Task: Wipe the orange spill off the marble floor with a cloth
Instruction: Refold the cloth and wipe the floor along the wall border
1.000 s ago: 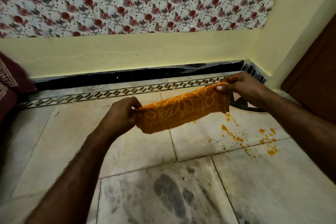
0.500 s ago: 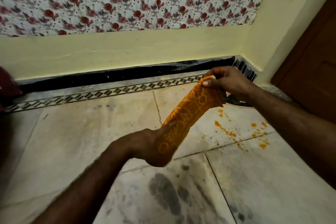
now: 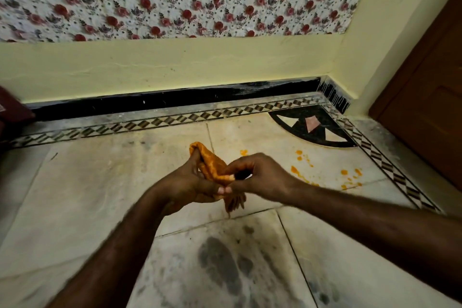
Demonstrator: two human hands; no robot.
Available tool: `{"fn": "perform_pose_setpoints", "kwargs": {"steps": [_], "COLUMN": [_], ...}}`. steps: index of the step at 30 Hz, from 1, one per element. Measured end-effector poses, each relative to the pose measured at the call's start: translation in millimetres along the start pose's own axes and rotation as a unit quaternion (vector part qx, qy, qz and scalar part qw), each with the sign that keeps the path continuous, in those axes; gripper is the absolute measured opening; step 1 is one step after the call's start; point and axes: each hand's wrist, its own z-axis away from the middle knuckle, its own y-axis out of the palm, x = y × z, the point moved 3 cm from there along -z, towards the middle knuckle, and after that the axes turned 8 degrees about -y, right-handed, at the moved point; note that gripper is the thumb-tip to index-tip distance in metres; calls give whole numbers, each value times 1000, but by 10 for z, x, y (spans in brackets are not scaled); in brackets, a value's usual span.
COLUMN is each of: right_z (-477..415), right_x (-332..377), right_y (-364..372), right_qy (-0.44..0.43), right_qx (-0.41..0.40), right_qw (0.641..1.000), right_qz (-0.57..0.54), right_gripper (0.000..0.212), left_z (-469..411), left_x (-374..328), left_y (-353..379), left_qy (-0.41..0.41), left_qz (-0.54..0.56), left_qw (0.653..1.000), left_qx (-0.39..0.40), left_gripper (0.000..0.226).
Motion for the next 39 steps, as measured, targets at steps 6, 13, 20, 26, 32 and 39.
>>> {"fn": "perform_pose_setpoints", "kwargs": {"steps": [6,13,20,26,32,39], "right_z": [52,-38,-111,-25,366,335], "right_x": [45,-84,-278,-531,-1129,-1519], "right_y": [123,-149,-378,-466,-144,-213], "right_qy": [-56,-20,-5,23,34,136], "right_qx": [0,-65,55,91,251,339], "right_qw": [996,995,987,959,898,869], "right_qz": [68,70,148,266,359,335], "right_gripper": [43,51,37,34,37,31], "left_z": [109,76,-24,-334,-480,-808], "left_x": [-28,-250,-85,133,700,1559], "left_y": [-32,122,246,574,458,268], "left_qy": [8,-10,-71,-144,-188,-234], "left_qz": [101,262,322,244,15,-284], "left_qw": [994,965,943,957,979,920], "left_qx": [50,-31,-52,-63,-80,-132], "left_gripper": [56,18,13,8,82,34]}}
